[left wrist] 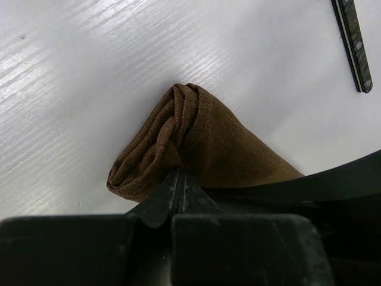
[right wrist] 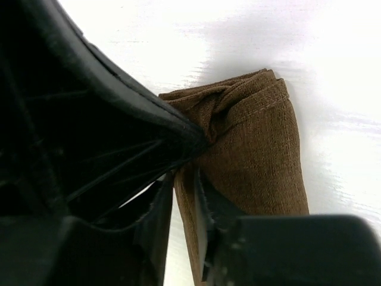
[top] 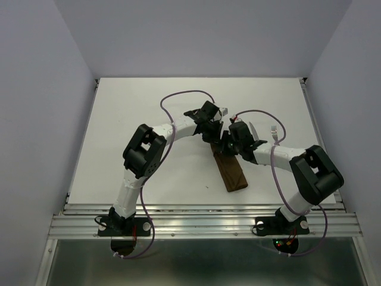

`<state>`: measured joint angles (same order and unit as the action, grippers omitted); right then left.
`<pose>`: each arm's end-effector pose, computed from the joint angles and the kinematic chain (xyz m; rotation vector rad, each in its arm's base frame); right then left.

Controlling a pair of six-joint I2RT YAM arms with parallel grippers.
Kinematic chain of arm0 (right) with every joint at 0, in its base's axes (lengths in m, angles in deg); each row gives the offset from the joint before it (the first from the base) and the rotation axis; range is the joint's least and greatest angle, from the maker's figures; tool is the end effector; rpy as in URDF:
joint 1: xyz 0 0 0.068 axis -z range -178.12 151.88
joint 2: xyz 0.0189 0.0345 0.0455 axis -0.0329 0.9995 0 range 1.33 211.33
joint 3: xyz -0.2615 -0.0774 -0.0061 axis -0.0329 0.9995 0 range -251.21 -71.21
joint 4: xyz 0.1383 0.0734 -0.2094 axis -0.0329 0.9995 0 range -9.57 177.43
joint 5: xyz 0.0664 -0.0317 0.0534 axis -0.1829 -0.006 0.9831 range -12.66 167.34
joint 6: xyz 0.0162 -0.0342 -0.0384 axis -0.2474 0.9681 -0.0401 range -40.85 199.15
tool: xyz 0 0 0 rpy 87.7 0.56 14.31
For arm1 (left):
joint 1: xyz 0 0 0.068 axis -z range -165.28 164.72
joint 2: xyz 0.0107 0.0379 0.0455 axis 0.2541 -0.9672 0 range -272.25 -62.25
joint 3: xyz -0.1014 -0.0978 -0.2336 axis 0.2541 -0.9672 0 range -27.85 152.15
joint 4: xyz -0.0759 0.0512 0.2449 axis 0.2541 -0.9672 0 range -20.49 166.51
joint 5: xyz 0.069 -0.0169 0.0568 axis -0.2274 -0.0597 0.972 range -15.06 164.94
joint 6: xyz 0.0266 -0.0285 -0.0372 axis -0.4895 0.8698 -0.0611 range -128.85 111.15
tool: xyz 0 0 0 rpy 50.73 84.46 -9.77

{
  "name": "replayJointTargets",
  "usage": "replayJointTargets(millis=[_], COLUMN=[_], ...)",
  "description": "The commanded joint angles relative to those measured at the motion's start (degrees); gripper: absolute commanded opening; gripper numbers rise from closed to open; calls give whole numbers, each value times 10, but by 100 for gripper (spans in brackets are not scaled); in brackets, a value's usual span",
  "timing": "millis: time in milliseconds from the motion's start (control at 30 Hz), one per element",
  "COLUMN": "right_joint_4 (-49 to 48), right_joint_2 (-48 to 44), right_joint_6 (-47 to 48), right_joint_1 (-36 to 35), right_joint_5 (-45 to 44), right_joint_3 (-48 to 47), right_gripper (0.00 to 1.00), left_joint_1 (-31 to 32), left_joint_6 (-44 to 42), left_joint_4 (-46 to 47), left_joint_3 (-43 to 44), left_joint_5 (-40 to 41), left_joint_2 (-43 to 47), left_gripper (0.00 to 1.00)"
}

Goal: Fold the napkin into a case and place the utensils inside
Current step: Smooth out the smaller rectangle-folded napkin at the center of the board.

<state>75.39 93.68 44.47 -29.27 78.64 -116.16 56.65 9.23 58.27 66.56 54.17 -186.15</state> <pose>0.2750 0.1672 0.1637 0.0614 2.3879 0.5957 0.3503 -0.3316 0.1848 0.6990 2.4415 -0.8920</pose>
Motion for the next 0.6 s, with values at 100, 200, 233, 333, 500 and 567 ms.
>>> replayJointTargets(millis=[100,200,233,333,500,567], right_joint_4=[24,39,44,68,105,121], right_joint_2=[-53,-83,-101,-136,-180,-190], right_joint_6=[12,12,11,8,-6,-13], right_joint_1=[-5,-5,-5,-5,-5,-5], right_joint_5=[-22,-39,-44,-53,-60,-67], right_joint_3=[-15,-5,-3,10,44,57], right_gripper=[34,42,43,51,29,9], left_joint_1=[6,5,5,5,5,5], left_joint_6=[9,8,8,8,12,12], left_joint_4=[-7,-7,-8,-9,-13,-13], left_joint_3=[7,7,7,9,13,12], left_joint_5=[-12,-11,-11,-11,-12,-13], left_joint_2=[37,37,37,37,35,35], left_gripper=[0,0,0,0,0,0])
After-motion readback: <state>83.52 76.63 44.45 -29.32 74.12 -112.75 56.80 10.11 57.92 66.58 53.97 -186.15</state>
